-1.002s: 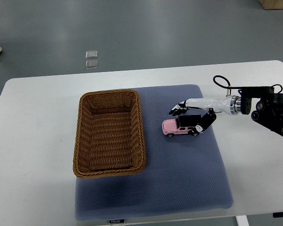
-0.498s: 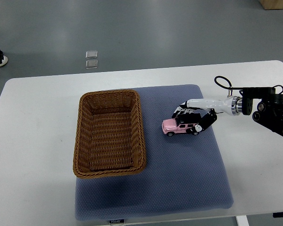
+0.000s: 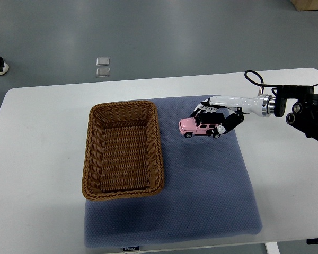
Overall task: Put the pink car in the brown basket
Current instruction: 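Lift the pink car and carry it over the wicker basket, then open the right hand to release the car and withdraw upward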
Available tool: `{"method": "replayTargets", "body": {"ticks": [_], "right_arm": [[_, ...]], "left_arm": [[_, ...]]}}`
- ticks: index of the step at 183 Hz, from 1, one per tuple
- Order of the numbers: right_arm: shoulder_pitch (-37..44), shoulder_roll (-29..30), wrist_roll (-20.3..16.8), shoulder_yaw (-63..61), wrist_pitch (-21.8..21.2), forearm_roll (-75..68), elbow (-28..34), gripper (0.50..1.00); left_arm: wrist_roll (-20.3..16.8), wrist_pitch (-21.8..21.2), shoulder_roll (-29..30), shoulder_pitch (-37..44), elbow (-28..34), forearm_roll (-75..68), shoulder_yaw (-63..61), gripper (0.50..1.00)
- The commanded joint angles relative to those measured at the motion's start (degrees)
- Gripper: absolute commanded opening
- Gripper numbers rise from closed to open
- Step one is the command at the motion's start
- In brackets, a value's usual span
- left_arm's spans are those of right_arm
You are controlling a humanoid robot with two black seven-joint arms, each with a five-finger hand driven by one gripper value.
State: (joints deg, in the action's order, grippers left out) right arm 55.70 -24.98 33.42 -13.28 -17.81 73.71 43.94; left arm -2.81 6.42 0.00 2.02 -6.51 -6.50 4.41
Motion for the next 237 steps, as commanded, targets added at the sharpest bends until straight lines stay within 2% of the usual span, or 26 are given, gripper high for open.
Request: {"method": "replayTargets", "body": {"ticks": [1, 57, 91, 122, 137, 164, 207, 212, 213, 215, 218, 219, 220, 221, 222, 223, 224, 225, 226, 228, 237], "right_arm": [[1.95, 0.72, 0.15, 0.00, -0.30, -0.94, 0.09, 0.500], [9.07, 7.57, -0.55, 0.27, -2.93, -1.11, -0.09, 0.500], [12.50, 17.33, -0.99, 1.15, -4.16, -1.20, -0.79, 0.500], [12.06, 24.80, -3.98, 1.50, -3.37, -0.85, -5.53, 0.500], [11.80, 24.98, -4.59, 2.29, -2.76, -0.85, -7.47, 0.500], [10.48, 24.98, -5.21, 4.05, 1.11, -0.94, -9.58, 0.500], [7.93, 24.98, -6.00, 4.22, 1.55, -0.94, -9.67, 0.500], [7.67, 24.98, -5.91, 4.22, 1.64, -0.94, -9.67, 0.572], [7.67, 24.98, -5.91, 4.22, 1.64, -0.94, -9.67, 0.572], [7.49, 24.98, -6.00, 4.13, 1.72, -1.02, -9.67, 0.617], [7.40, 24.98, -5.91, 4.13, 1.72, -1.02, -9.67, 0.641], [7.40, 24.98, -5.91, 4.05, 1.81, -1.02, -9.67, 0.672], [7.40, 24.98, -5.91, 4.05, 1.81, -1.02, -9.67, 0.672], [7.32, 24.98, -5.91, 4.05, 1.90, -1.02, -9.67, 0.704], [7.32, 24.98, -5.91, 4.05, 1.90, -1.02, -9.67, 0.705], [7.32, 24.98, -5.91, 4.05, 2.07, -1.11, -9.67, 0.735], [7.32, 24.98, -5.91, 4.05, 2.08, -1.11, -9.67, 0.735], [7.32, 24.98, -5.91, 4.05, 2.34, -1.11, -9.67, 0.768], [7.32, 24.98, -5.91, 4.05, 2.34, -1.11, -9.67, 0.768], [7.32, 24.98, -6.00, 4.05, 2.69, -1.11, -9.67, 0.815], [7.32, 24.98, -5.91, 4.05, 3.31, -1.55, -9.67, 0.858]], "left_arm": [[0.00, 0.00, 0.00, 0.00, 0.00, 0.00, -0.02, 1.000], [0.00, 0.00, 0.00, 0.00, 0.00, 0.00, -0.02, 1.000], [0.00, 0.00, 0.00, 0.00, 0.00, 0.00, -0.02, 1.000], [0.00, 0.00, 0.00, 0.00, 0.00, 0.00, -0.02, 1.000], [0.00, 0.00, 0.00, 0.00, 0.00, 0.00, -0.02, 1.000], [0.00, 0.00, 0.00, 0.00, 0.00, 0.00, -0.02, 1.000], [0.00, 0.00, 0.00, 0.00, 0.00, 0.00, -0.02, 1.000], [0.00, 0.00, 0.00, 0.00, 0.00, 0.00, -0.02, 1.000], [0.00, 0.00, 0.00, 0.00, 0.00, 0.00, -0.02, 1.000], [0.00, 0.00, 0.00, 0.00, 0.00, 0.00, -0.02, 1.000], [0.00, 0.00, 0.00, 0.00, 0.00, 0.00, -0.02, 1.000], [0.00, 0.00, 0.00, 0.00, 0.00, 0.00, -0.02, 1.000], [0.00, 0.00, 0.00, 0.00, 0.00, 0.00, -0.02, 1.000], [0.00, 0.00, 0.00, 0.00, 0.00, 0.00, -0.02, 1.000], [0.00, 0.00, 0.00, 0.00, 0.00, 0.00, -0.02, 1.000], [0.00, 0.00, 0.00, 0.00, 0.00, 0.00, 0.07, 1.000], [0.00, 0.00, 0.00, 0.00, 0.00, 0.00, 0.07, 1.000], [0.00, 0.00, 0.00, 0.00, 0.00, 0.00, -0.01, 1.000], [0.00, 0.00, 0.00, 0.00, 0.00, 0.00, -0.02, 1.000], [0.00, 0.00, 0.00, 0.00, 0.00, 0.00, -0.02, 1.000], [0.00, 0.00, 0.00, 0.00, 0.00, 0.00, -0.02, 1.000]]}}
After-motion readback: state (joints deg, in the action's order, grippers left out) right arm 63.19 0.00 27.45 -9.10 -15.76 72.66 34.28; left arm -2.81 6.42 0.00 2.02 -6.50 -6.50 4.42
